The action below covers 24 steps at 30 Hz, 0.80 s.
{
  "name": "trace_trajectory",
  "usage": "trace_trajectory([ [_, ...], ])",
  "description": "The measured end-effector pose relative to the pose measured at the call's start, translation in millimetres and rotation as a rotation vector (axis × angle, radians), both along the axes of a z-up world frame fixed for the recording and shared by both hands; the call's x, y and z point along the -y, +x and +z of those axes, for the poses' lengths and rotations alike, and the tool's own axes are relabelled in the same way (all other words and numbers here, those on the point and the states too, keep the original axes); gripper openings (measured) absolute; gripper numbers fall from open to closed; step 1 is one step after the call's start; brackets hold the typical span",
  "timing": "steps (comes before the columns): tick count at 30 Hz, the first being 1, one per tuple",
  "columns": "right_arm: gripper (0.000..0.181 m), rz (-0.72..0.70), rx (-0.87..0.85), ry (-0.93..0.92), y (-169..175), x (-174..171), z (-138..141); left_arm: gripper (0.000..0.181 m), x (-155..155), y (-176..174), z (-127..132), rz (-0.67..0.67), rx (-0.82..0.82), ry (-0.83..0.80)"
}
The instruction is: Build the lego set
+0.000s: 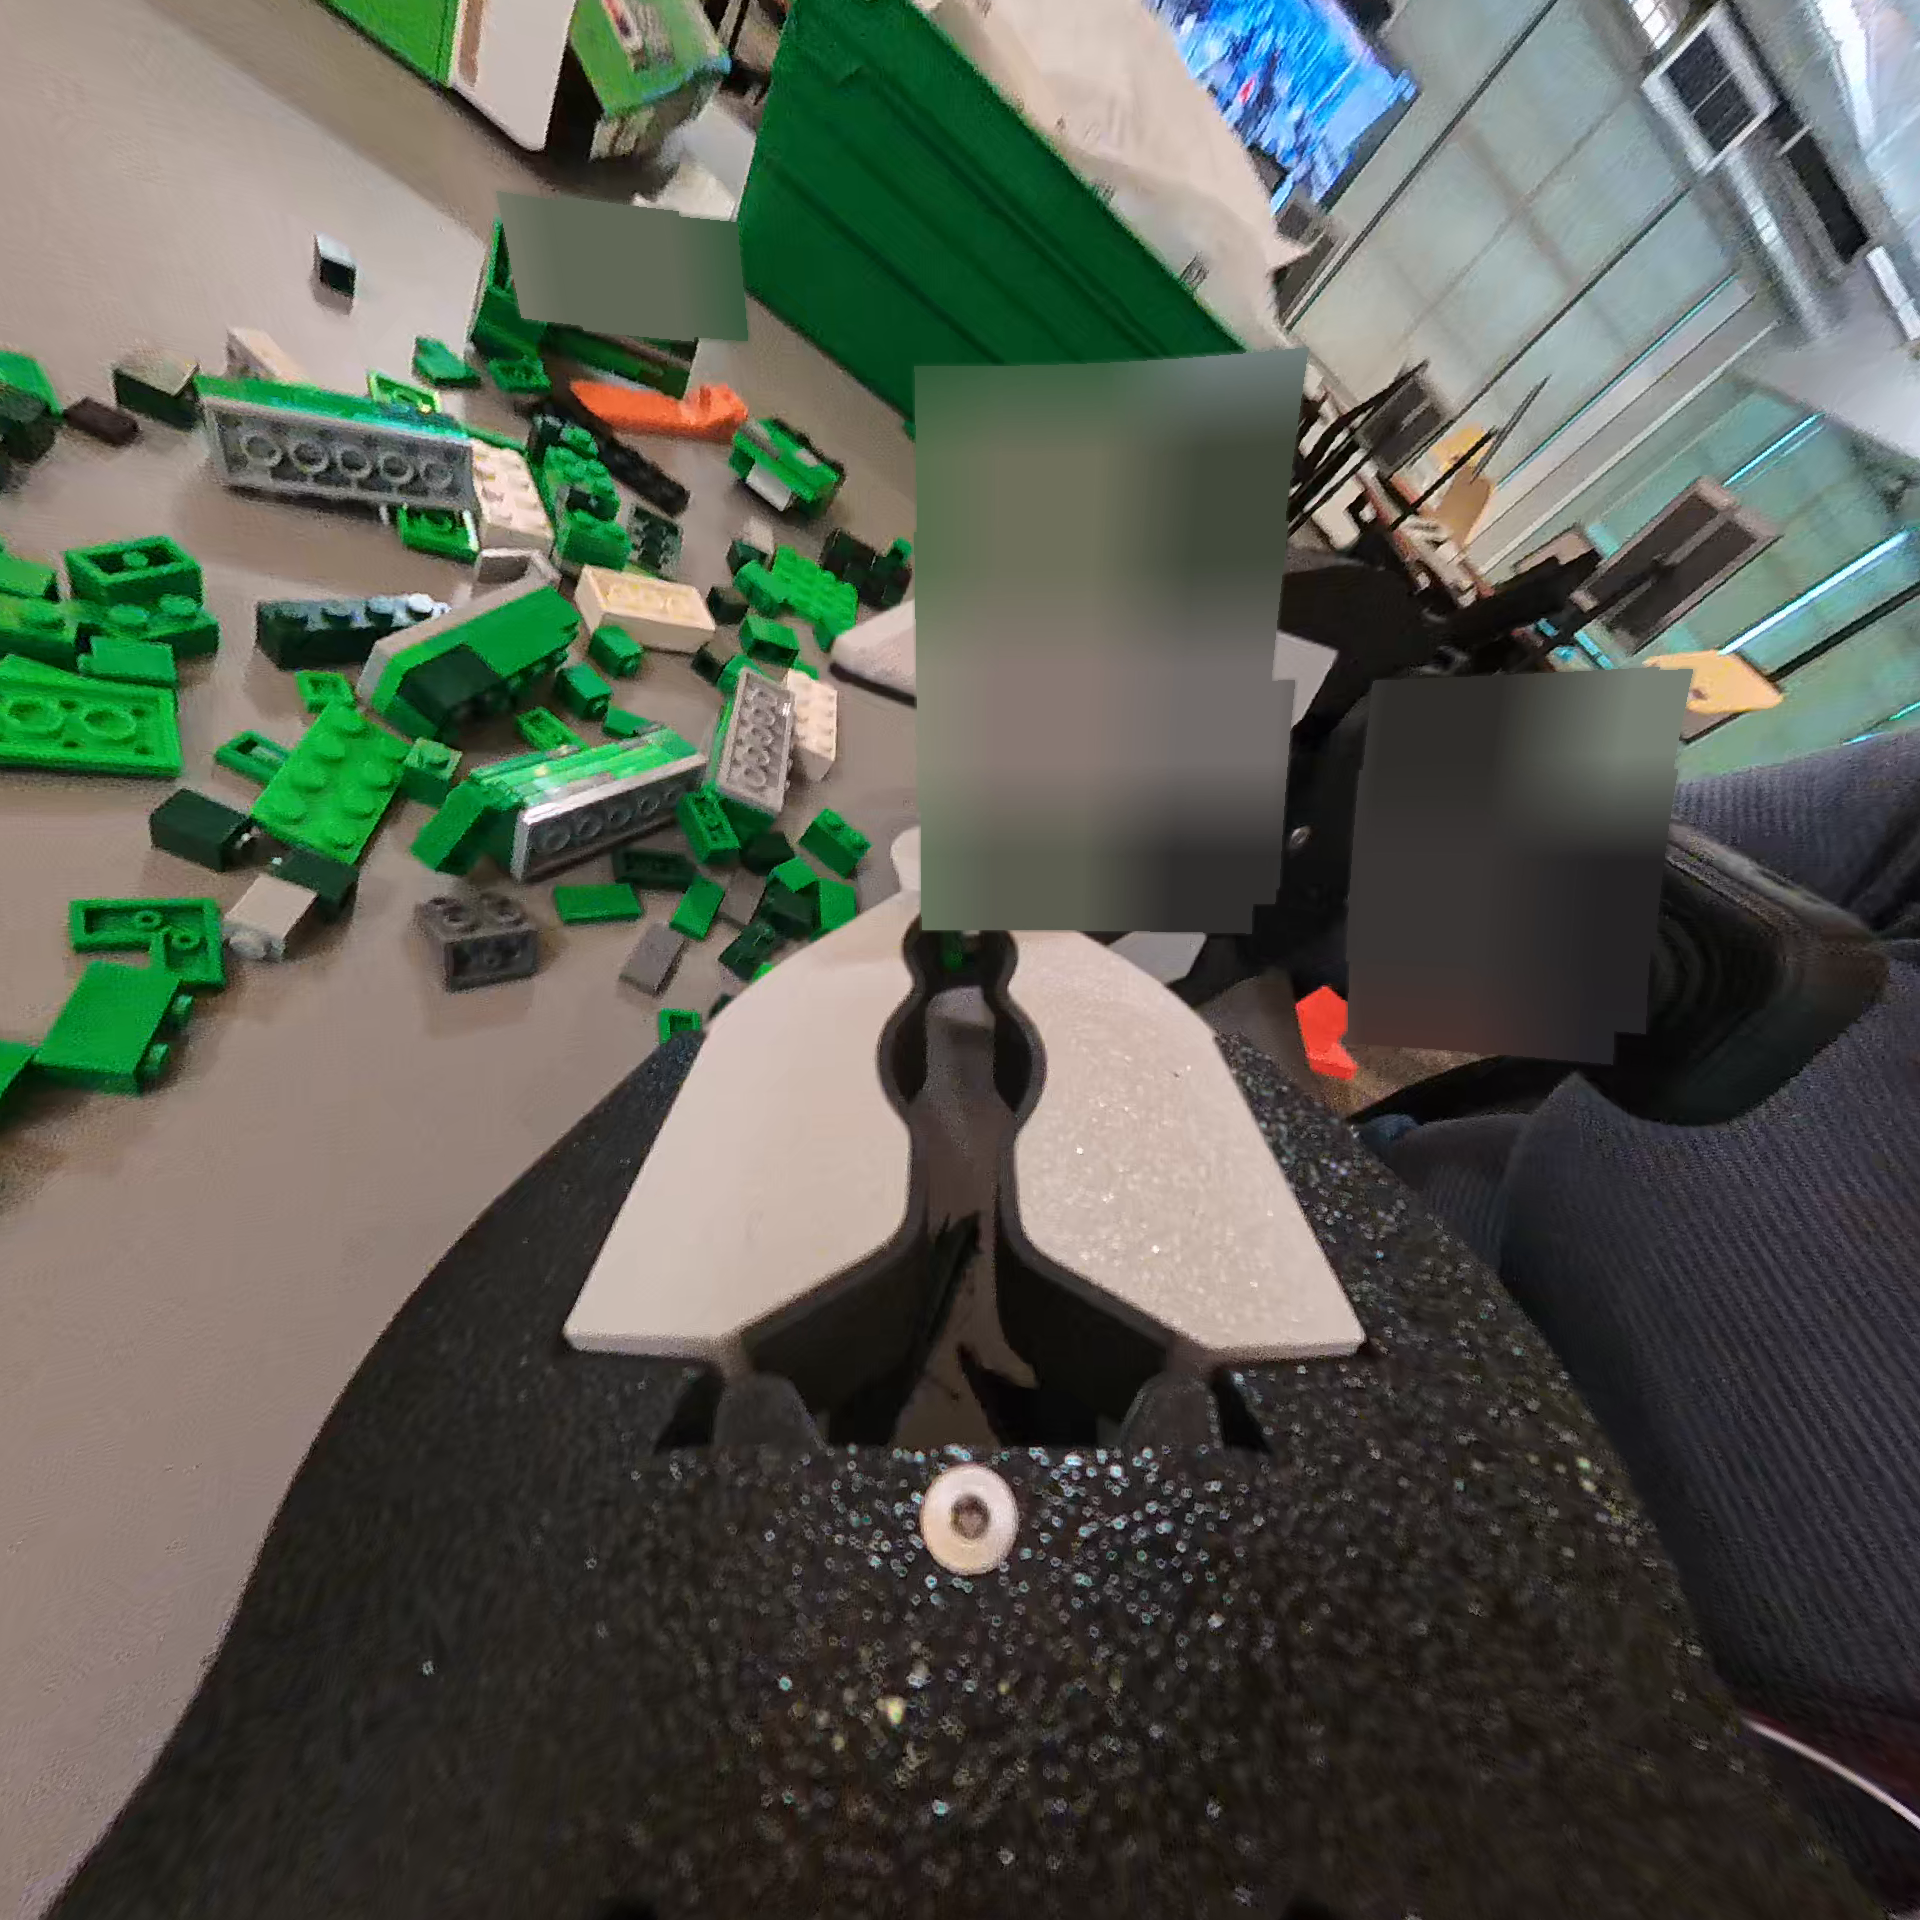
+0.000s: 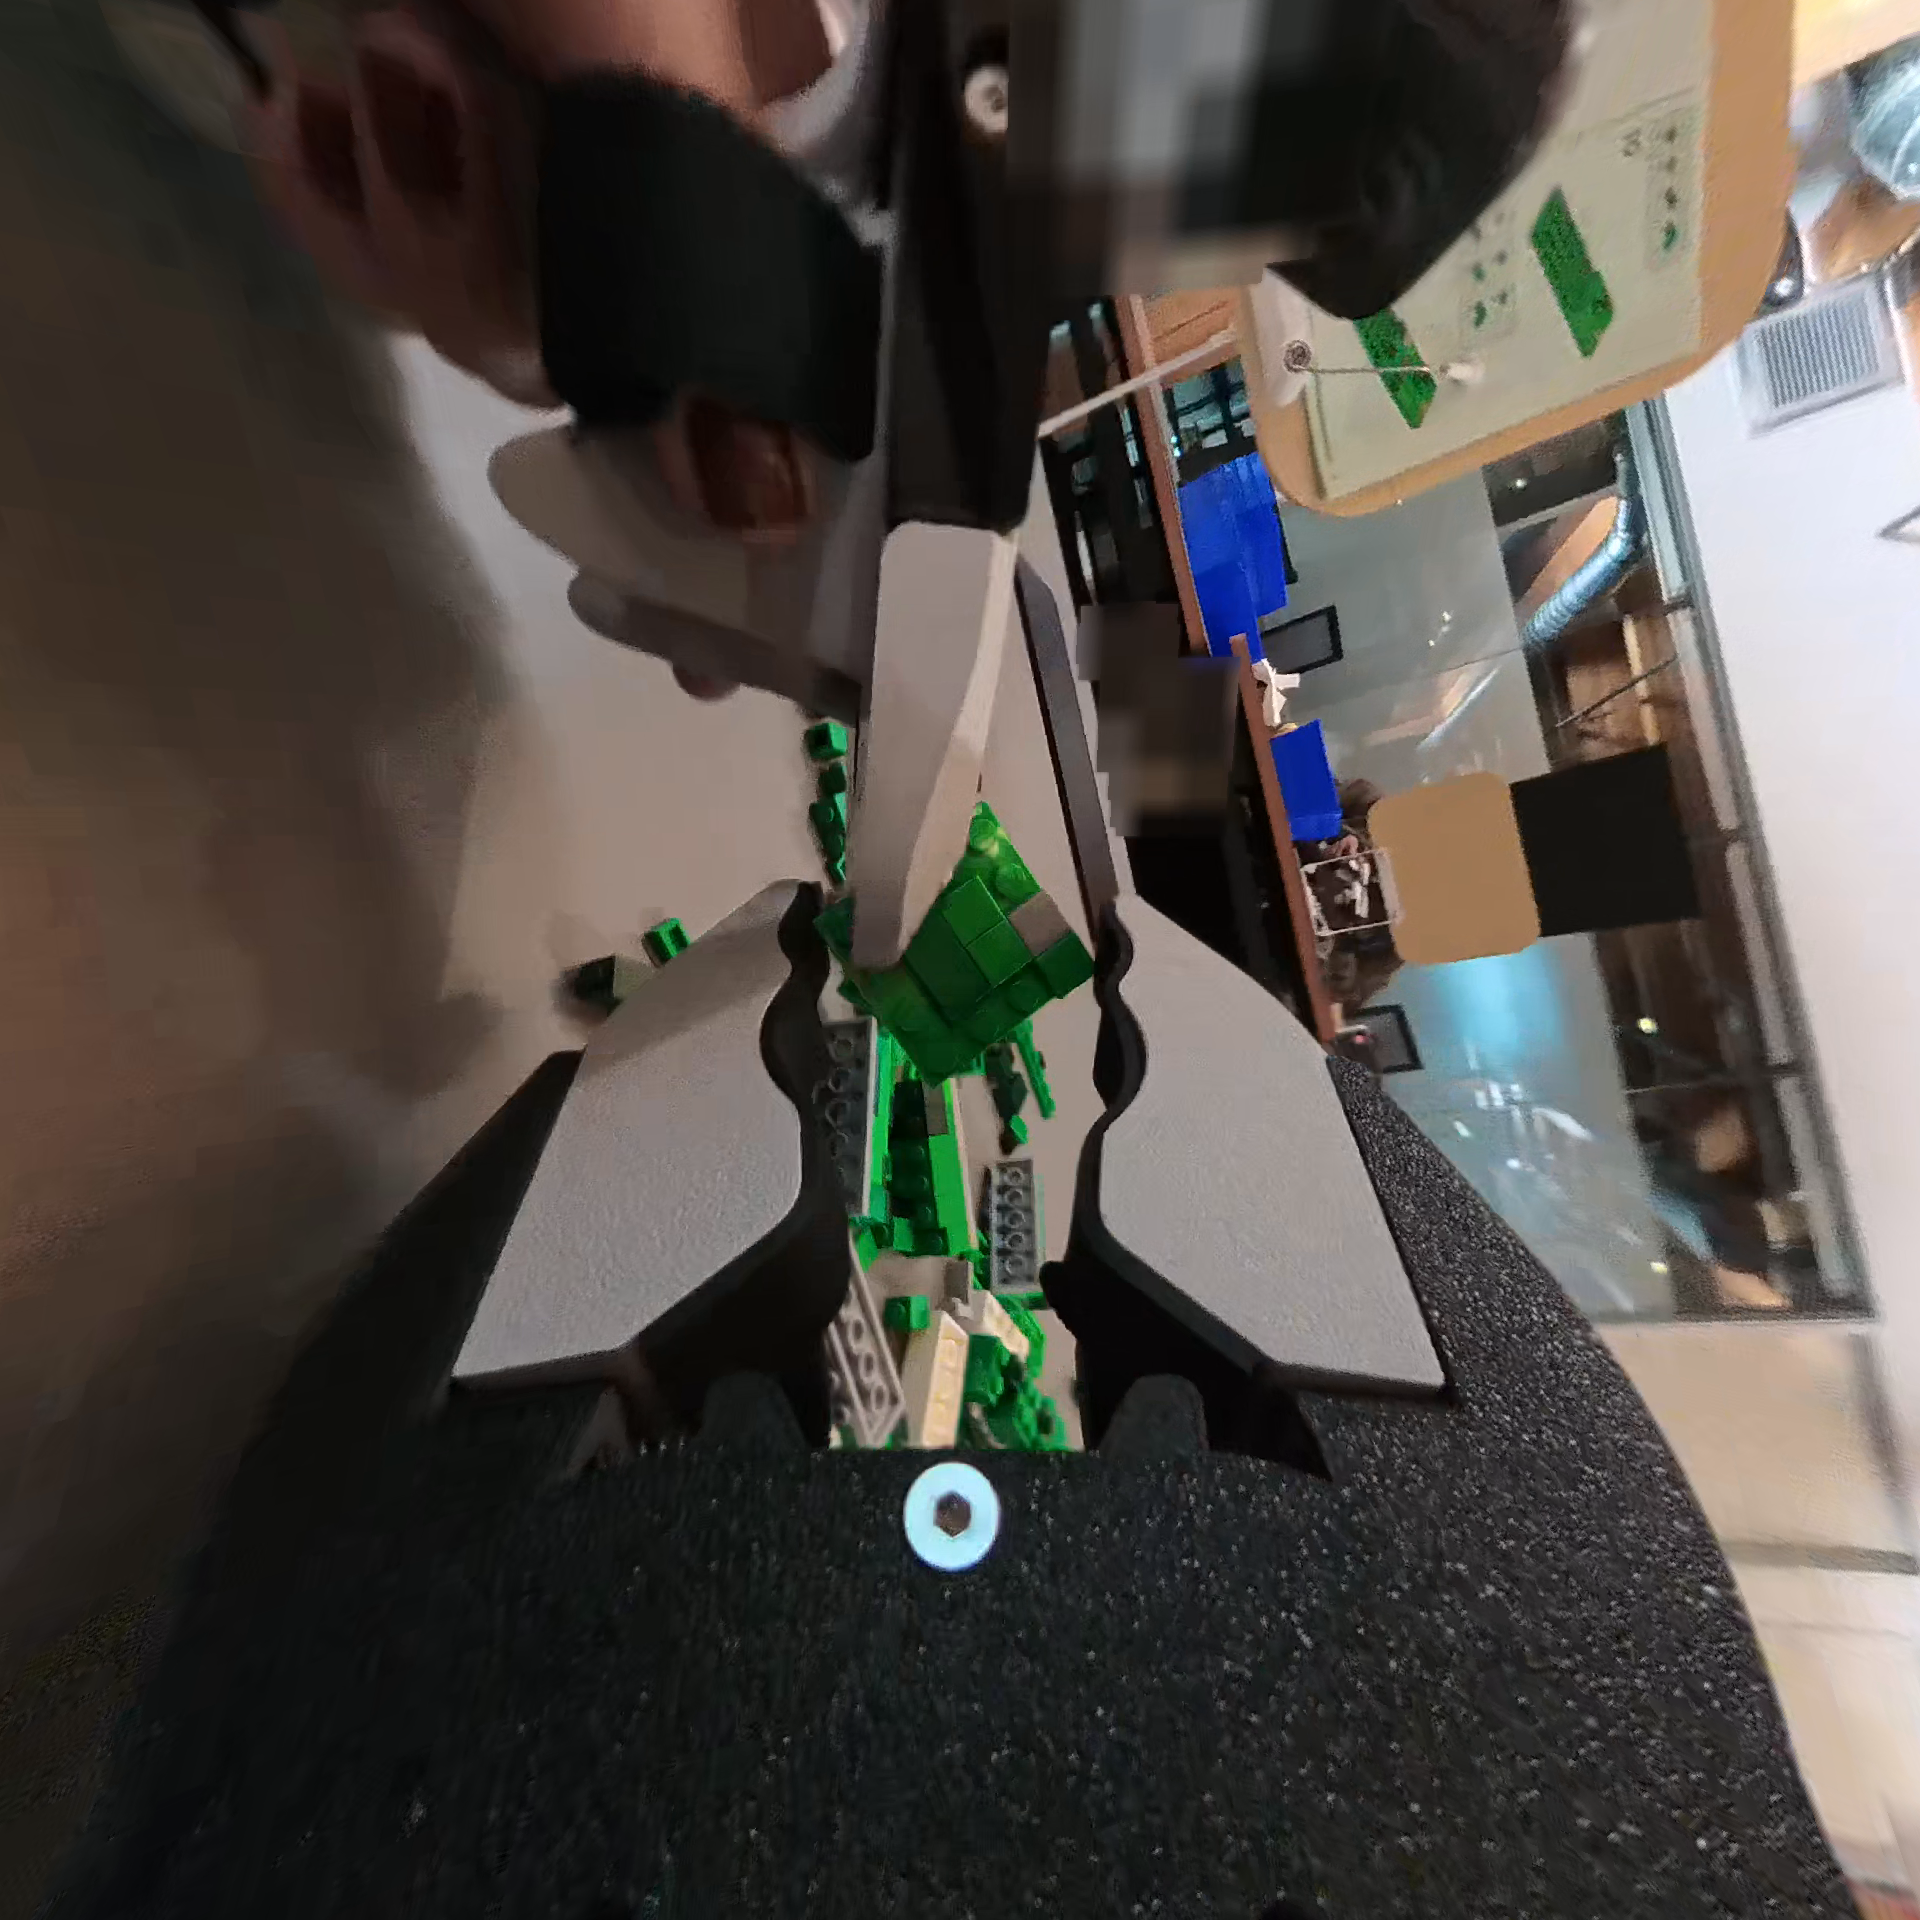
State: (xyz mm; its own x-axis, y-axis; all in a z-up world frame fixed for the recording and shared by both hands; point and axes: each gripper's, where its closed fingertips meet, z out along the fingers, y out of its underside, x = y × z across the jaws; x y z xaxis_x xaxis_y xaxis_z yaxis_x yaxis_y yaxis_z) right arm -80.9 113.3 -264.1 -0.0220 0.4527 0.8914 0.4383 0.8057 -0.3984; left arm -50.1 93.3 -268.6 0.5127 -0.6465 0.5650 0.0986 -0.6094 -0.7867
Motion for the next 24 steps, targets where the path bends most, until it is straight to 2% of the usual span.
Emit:
trace_trajectory([
  [1, 0.05, 0.008, -0.01, -0.018, -1, 2, 0, 0.011, -2, 1, 1, 0.004, 0.019, 0.006],
  [5, 0.049, -0.004, -0.006, 0.014, -5, 2, -4, 0.007, -5, 2, -1, 0.017, 0.06, 0.026],
  [10, 0.05, 0.104, 0.019, -0.071, -5, 5, -17, 0.007, -4, 2, -12, 0.023, 0.053, -0.083],
  [15, 0.044, 0.192, 0.107, -0.131, -1, 12, -30, 0.007, 2, -1, -29, 0.002, -0.082, -0.132],
  [19, 0.042, 0.201, 0.16, -0.24, 0, 16, -38, 0.007, 6, -1, -34, -0.018, -0.067, -0.197],
  [24, 0.042, 0.188, 0.172, -0.215, -1, 15, -40, 0.007, 6, -3, -35, -0.014, -0.026, -0.248],
])
